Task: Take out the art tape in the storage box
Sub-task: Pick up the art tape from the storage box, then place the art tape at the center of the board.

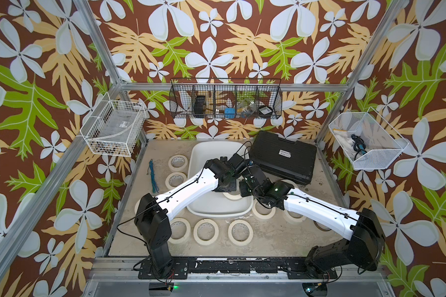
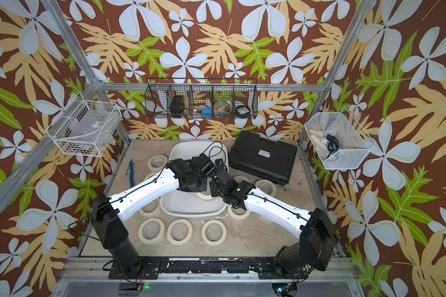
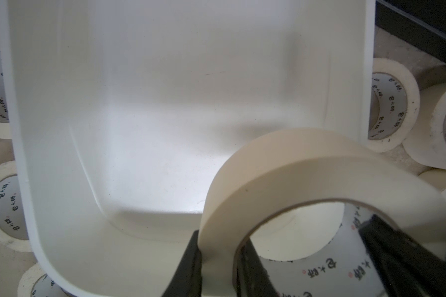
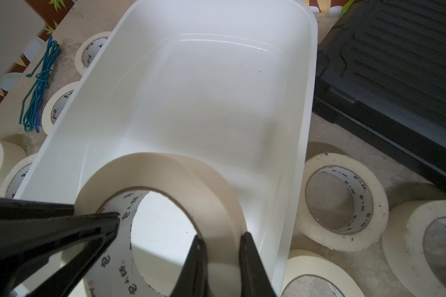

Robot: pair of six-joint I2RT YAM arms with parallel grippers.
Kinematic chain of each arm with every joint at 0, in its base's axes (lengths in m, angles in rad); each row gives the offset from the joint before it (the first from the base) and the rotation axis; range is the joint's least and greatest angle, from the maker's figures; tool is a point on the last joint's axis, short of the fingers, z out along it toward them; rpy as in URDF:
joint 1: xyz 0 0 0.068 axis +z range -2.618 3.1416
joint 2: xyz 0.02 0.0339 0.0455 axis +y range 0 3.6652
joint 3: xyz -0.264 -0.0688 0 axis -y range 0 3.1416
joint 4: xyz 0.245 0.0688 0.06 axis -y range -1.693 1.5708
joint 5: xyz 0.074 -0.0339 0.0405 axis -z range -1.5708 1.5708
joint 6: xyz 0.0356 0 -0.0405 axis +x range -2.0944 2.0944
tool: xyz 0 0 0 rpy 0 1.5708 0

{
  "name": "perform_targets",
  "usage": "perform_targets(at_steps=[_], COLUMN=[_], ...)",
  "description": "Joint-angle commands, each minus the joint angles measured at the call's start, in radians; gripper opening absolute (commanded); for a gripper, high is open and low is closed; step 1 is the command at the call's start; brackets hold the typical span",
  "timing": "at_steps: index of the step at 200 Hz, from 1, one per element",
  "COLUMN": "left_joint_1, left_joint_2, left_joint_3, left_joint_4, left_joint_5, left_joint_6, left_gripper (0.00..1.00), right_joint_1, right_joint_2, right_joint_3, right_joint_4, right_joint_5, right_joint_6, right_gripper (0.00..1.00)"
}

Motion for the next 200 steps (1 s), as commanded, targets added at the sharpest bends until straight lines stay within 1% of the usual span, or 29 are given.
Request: perform_targets(at_steps=[1, 13, 27, 41, 51, 67, 77, 105, 128, 168, 182, 200], left_joint_1=[0.000, 0.001, 0.003, 0.003, 0.004, 0.006, 0.007, 0.021, 0.047, 0.115, 0.130, 0.140], left_joint_2=[-0.040, -0.063, -0.086, -0.117, -0.148, -0.191, -0.217, -0.292, -0.363, -0.458, -0.472, -0.476], left_joint_3=[-0.016, -0.031, -0.037, -0.054, -0.072, -0.090, -0.088, -0.094, -0.136, -0.192, -0.205, -0.219], left_joint_4=[0.071, 0.100, 0.118, 0.148, 0.182, 0.220, 0.227, 0.234, 0.264, 0.305, 0.311, 0.313], left_joint_5=[0.046, 0.058, 0.067, 0.084, 0.109, 0.163, 0.175, 0.156, 0.152, 0.168, 0.172, 0.173], left_joint_6=[0.021, 0.025, 0.025, 0.033, 0.042, 0.059, 0.062, 0.067, 0.078, 0.102, 0.112, 0.120], left_gripper=[0.24, 0.39, 0.51, 0.61, 0.64, 0.68, 0.69, 0.75, 0.81, 0.87, 0.90, 0.90], right_joint_1=[-0.003, -0.003, -0.003, -0.003, -0.004, -0.005, -0.007, -0.027, -0.049, -0.087, -0.104, -0.114], right_joint_2=[-0.019, -0.034, -0.051, -0.066, -0.075, -0.093, -0.103, -0.138, -0.171, -0.255, -0.294, -0.348], right_joint_3=[0.003, -0.002, -0.003, 0.002, 0.003, 0.005, 0.009, 0.018, 0.029, 0.010, -0.014, -0.061], right_joint_4=[0.002, -0.004, -0.015, -0.028, -0.037, -0.052, -0.062, -0.092, -0.130, -0.194, -0.215, -0.246], right_joint_5=[0.010, 0.013, 0.019, 0.029, 0.038, 0.046, 0.051, 0.050, 0.044, 0.028, 0.013, 0.007], right_joint_6=[0.007, 0.004, -0.004, -0.012, -0.018, -0.028, -0.033, -0.043, -0.054, -0.063, -0.057, -0.040], right_gripper=[0.00, 0.00, 0.00, 0.00, 0.00, 0.00, 0.00, 0.00, 0.00, 0.00, 0.00, 0.00])
